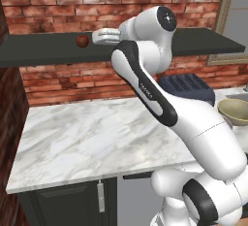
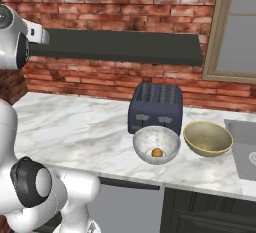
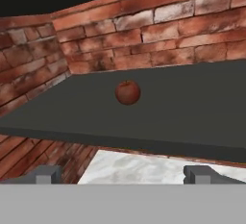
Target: Pick the apples from the cabinet and place them in one bowl. Pick the tangerine from the sink and place it in the other bowl.
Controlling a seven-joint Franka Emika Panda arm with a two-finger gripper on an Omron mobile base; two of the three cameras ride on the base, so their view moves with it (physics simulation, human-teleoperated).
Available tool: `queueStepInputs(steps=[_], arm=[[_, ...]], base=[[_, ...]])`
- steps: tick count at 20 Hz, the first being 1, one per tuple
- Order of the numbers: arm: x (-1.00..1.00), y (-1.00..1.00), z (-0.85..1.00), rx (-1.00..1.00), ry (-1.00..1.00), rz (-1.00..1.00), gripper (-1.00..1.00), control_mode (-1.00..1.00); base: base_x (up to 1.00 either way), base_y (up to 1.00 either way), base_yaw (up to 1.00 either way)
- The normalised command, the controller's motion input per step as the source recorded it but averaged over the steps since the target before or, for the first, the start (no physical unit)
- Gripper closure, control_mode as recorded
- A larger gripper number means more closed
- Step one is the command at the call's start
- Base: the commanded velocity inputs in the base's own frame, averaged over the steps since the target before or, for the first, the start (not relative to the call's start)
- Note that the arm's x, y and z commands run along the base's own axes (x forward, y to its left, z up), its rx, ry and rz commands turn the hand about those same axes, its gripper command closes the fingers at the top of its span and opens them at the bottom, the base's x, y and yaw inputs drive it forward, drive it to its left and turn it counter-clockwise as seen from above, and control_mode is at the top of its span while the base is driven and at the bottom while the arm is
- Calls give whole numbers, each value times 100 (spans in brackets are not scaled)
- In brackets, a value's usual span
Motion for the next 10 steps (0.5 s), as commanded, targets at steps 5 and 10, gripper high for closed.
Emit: queueStepInputs(steps=[5, 10], arm=[[11, 10, 26, 0, 12, 0, -100, -100], [24, 7, 1, 0, 3, 0, -100, -100]], base=[[0, 0, 0], [0, 0, 0]])
